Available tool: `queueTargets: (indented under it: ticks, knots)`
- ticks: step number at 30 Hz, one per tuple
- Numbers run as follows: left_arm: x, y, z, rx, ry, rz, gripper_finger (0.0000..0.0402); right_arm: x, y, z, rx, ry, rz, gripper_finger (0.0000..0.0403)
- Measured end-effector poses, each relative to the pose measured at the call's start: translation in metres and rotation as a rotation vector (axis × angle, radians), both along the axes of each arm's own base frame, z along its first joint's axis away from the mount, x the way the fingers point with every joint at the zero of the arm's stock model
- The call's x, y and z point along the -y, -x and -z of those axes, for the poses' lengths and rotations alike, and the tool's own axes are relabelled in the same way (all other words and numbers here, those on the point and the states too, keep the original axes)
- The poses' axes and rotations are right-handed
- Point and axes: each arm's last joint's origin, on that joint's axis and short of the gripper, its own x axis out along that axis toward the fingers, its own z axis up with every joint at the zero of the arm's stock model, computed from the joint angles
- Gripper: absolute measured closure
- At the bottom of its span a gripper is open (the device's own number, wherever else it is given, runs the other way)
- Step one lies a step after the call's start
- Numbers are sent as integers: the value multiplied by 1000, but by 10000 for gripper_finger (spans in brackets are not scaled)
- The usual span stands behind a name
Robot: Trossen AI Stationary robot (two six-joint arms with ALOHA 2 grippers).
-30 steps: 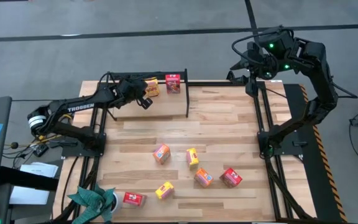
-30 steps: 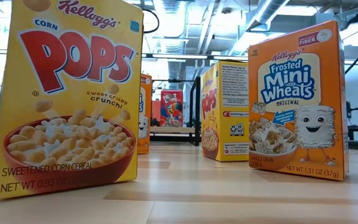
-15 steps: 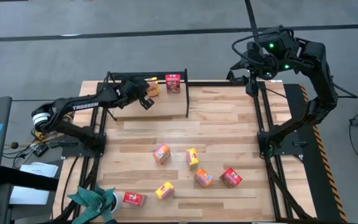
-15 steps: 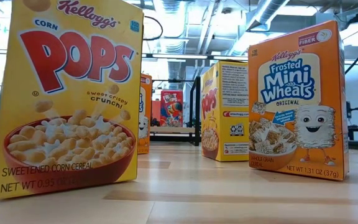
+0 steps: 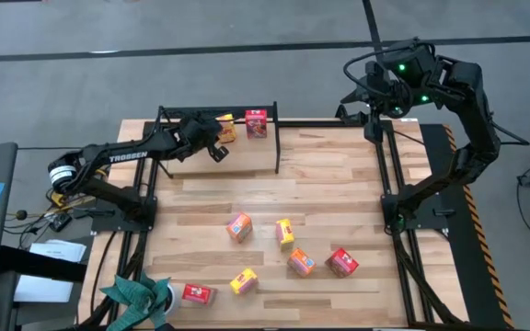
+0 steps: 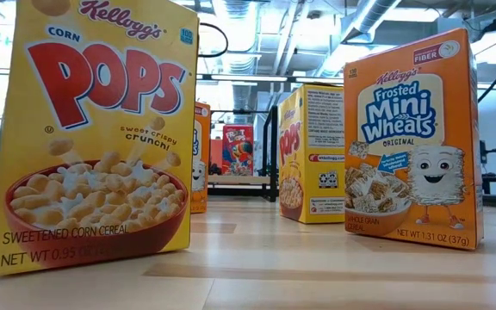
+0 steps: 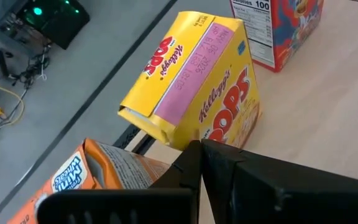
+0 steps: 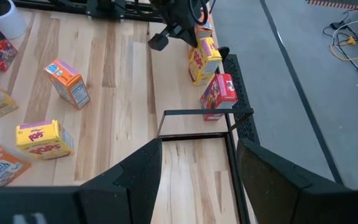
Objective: Stack cereal on shelf
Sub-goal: Adjust the yellow cereal box on the shelf
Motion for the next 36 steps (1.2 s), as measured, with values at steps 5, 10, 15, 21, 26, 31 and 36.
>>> queueTargets:
  ticks: [5,10,15,21,26,31,36]
  knots:
    - [-1,-1,-2,11,-25,-1,401,0,0,0,1,0,0,171]
    - [-2,-2,-4,18,-44,-9,401,0,0,0,0,0,0,171]
    - [-2,-2,-3,22,-34,-9,401,0,0,0,0,0,0,171]
    - [-2,-2,-3,11,-39,-6,401,0,0,0,0,0,0,171]
    - [-2,-1,-3,-11,-52,-3,401,0,0,0,0,-1,1,171]
    - [-2,-1,-3,-15,-54,-1,401,0,0,0,0,-1,1,171]
    - [-2,-1,-3,-18,-55,1,401,0,0,0,0,-1,1,171]
